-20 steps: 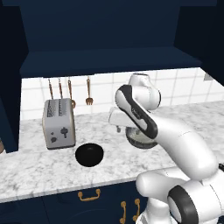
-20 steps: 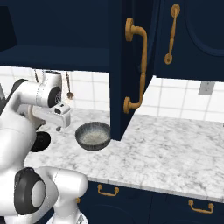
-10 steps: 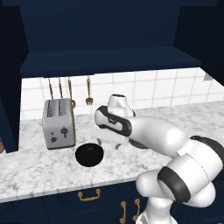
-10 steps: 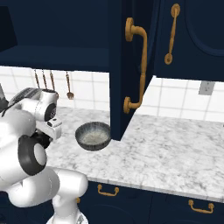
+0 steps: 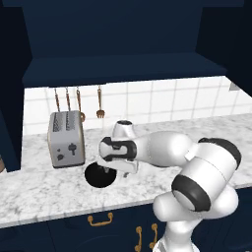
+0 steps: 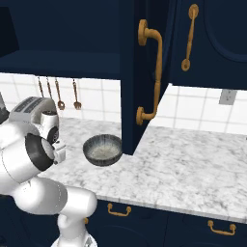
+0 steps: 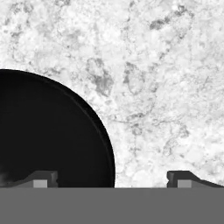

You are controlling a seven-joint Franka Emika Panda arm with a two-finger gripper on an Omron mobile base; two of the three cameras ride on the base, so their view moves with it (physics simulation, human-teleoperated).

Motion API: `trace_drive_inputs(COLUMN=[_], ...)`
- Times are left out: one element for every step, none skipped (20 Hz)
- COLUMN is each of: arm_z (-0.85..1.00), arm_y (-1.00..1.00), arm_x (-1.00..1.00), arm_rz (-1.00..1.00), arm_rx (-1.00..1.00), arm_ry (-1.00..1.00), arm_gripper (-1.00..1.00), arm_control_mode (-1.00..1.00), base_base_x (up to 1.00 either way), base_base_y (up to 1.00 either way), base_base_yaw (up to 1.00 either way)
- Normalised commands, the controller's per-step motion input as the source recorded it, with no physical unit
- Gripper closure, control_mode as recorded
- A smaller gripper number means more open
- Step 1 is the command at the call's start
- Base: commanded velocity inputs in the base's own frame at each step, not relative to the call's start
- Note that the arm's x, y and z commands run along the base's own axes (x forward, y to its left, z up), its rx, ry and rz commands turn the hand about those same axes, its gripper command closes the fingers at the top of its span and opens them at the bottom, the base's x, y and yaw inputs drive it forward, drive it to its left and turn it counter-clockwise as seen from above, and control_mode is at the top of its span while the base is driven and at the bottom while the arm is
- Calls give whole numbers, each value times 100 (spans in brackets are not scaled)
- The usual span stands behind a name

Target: Pick up the bowls on the counter and stack them on top of one another in the open cabinet. Place the smaller bowl on top of the larger bowl.

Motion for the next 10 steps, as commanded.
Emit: trace_drive_inputs(arm_z=[-65,-63,-59,-48,-41,-31,-22,-9,-6,-1], arm_y=[10,4,11,3,5,0,0,0,0,0], arm_x=[14,9,1,1,2,0,0,0,0,0], arm_rz=[-2,-1,-1,0,-1,-1,-1,-1,-1,-1], arm_rx=[0,0,0,0,0,0,0,0,0,0], arm_ry=[-11,-13,-18,-14,-14,-14,-11,-10,-5,-5], arm_gripper=[-100,-100,-100,-100,-100,100,100,100,100,100], arm_control_mode=[-100,-100,-100,-100,-100,-100,-100,-100,-100,-100], base_base_x=[0,0,0,0,0,0,0,0,0,0], base_base_y=[0,0,0,0,0,0,0,0,0,0], base_base_yaw=[0,0,0,0,0,0,0,0,0,0])
